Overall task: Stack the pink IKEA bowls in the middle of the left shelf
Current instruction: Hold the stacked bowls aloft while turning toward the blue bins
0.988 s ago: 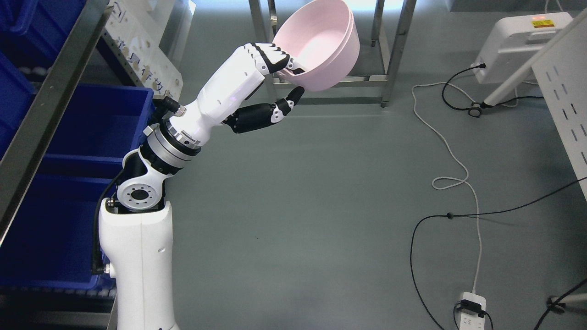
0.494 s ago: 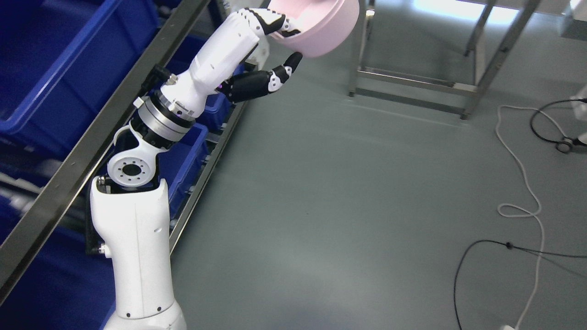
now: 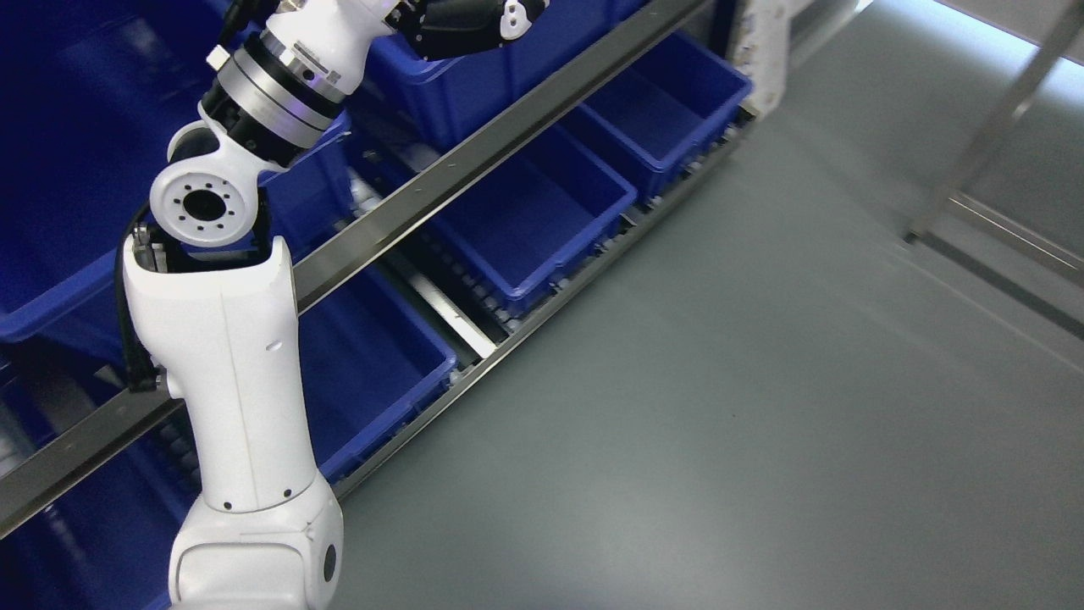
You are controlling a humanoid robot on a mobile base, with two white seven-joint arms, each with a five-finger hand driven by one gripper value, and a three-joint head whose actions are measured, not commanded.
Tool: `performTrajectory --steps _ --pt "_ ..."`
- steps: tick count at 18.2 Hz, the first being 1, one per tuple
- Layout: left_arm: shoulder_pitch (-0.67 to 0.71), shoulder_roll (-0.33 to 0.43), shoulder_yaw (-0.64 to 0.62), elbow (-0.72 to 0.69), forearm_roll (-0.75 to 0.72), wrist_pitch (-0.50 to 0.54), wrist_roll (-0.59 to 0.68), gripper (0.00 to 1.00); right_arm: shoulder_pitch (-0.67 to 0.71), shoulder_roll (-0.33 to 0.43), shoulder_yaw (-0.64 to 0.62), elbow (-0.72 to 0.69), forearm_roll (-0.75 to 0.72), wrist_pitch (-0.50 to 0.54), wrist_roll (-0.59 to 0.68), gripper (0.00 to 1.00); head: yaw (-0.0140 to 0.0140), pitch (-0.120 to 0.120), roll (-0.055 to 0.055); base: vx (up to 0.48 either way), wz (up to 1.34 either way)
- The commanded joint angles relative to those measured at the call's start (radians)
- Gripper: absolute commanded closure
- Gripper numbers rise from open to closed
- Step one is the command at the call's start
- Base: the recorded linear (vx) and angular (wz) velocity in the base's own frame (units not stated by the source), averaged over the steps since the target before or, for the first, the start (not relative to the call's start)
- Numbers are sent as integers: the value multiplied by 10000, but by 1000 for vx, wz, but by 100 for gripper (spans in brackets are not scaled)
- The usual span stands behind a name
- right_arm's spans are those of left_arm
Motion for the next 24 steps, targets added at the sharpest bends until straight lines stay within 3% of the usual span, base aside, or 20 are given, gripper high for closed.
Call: performTrajectory --steps 1,9,12,20,24 --pt "-418 807 -320 -22 -166 353 -155 95 1 -174 0 0 0 -8 -3 0 0 0 0 44 902" --pt "-601 1423 -397 -22 -181 1426 -1029 95 16 -174 0 0 0 -8 -3 0 0 0 0 65 714" --pt "-572 1500 -1116 191 -258 1825 -1060 94 1 -174 0 0 0 -8 -3 0 0 0 0 83 537" --pt "-1367 1393 -2420 2322 -794 1826 -1060 93 16 -174 0 0 0 -8 -3 0 0 0 0 67 361" --pt "-1385 1393 -2729 2585 -795 1826 -1060 93 16 -174 0 0 0 -8 -3 0 0 0 0 21 102"
